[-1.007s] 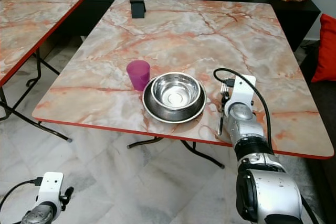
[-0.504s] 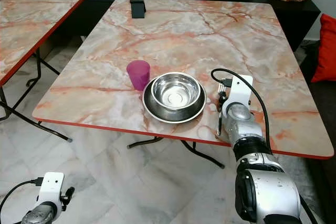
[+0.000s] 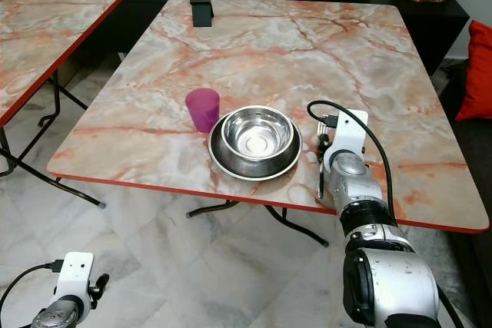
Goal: Setting the table
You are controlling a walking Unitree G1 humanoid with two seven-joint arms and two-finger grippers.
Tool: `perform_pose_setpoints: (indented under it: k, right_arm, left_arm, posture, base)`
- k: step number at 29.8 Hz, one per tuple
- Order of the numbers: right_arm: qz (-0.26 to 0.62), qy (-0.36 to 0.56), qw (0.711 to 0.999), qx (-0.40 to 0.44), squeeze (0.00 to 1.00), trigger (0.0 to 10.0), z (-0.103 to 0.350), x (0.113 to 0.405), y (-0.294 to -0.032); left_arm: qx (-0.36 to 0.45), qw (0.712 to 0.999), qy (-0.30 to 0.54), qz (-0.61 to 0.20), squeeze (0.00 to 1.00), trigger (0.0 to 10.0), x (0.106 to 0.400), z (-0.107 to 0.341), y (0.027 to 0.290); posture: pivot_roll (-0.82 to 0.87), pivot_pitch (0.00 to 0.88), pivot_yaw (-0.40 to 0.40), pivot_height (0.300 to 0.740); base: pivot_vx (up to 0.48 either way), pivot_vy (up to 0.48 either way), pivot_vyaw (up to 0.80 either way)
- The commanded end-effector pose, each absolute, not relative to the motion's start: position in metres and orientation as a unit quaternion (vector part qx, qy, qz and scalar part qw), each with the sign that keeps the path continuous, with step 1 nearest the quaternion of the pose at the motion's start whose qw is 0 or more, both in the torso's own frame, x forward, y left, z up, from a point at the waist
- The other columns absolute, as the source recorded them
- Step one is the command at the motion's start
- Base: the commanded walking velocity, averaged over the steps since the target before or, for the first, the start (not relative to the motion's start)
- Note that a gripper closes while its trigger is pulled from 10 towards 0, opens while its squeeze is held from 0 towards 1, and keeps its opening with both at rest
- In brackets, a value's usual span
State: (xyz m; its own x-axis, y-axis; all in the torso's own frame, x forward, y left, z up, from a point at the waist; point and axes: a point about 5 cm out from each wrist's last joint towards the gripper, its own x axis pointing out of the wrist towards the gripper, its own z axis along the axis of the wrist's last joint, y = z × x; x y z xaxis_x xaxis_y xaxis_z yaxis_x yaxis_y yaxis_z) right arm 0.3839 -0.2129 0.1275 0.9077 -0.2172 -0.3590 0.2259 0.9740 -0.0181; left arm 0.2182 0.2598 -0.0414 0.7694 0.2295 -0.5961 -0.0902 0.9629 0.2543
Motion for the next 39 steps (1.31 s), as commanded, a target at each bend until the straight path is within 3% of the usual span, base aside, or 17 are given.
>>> perform_pose_setpoints:
  k: [1,27,35,39]
  right_arm:
    - [-0.108,0.175,0.978,0.01,0.0,10.0,0.133,0.387,-0.21]
    - [-0.119,0.11,0.987,0.016,0.0,10.0,0.154,0.393,-0.211]
    - [-0.135,0.003,0.991,0.009,0.0,10.0,0.176,0.391,-0.215]
    - [-0.15,-0.084,0.985,0.015,0.0,10.0,0.183,0.375,-0.216]
  left_arm:
    - [0.105,0.931,0.34,0.085,0.0,10.0,0.214,-0.045,0.26]
    - [0.106,0.931,0.338,0.084,0.0,10.0,0.215,-0.044,0.26]
    - [0.107,0.932,0.338,0.081,0.0,10.0,0.215,-0.044,0.259]
    - [0.106,0.932,0.337,0.079,0.0,10.0,0.215,-0.045,0.258]
  posture:
    - [0.04,0.114,0.017,0.74]
    - [0.05,0.116,0.02,0.74]
    - [0.04,0.112,0.023,0.74]
    - [0.04,0.105,0.023,0.74]
  base:
    - [0.0,0.0,0.0]
    - [0.0,0.0,0.0]
    - [0.0,0.0,0.0]
    - [0.0,0.0,0.0]
